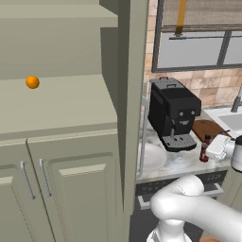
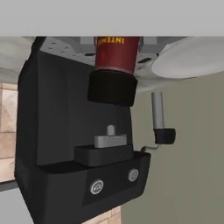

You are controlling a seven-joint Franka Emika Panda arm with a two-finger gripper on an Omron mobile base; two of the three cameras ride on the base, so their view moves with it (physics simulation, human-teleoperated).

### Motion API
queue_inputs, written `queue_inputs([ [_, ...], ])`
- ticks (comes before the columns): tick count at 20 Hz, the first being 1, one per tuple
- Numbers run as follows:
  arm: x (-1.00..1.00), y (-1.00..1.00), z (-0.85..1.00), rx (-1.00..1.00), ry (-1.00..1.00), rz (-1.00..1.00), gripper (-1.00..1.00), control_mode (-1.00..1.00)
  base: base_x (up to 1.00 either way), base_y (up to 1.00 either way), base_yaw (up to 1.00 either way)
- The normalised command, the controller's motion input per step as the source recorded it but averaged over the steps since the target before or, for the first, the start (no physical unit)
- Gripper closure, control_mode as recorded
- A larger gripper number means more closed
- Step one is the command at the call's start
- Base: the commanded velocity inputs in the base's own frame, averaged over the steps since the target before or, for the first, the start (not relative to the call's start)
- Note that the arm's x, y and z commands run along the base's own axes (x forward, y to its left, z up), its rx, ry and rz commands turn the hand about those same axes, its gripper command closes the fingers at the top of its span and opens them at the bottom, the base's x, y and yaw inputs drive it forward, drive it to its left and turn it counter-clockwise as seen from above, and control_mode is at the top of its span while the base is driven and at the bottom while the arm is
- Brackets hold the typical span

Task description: Pick the fish from the plate and place it on the cutting board. Then pick the condiment bottle from the cabinet and place it next to the cutting board.

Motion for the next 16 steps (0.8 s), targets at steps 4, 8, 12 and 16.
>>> queue_inputs([
  [4, -0.06, -0.02, -0.09, 0.00, -0.01, 0.00, 1.00, -1.00, 0.00, 0.00, 0.00],
  [8, -0.18, -0.01, -0.05, 0.00, -0.05, 0.00, 1.00, -1.00, 0.00, 0.00, 0.00],
  [12, -0.26, -0.02, -0.05, 0.00, -0.10, 0.00, 1.00, -1.00, 0.00, 0.00, 0.00],
  [16, -0.25, 0.00, -0.08, 0.00, -0.11, 0.00, 1.00, -1.00, 0.00, 0.00, 0.00],
])
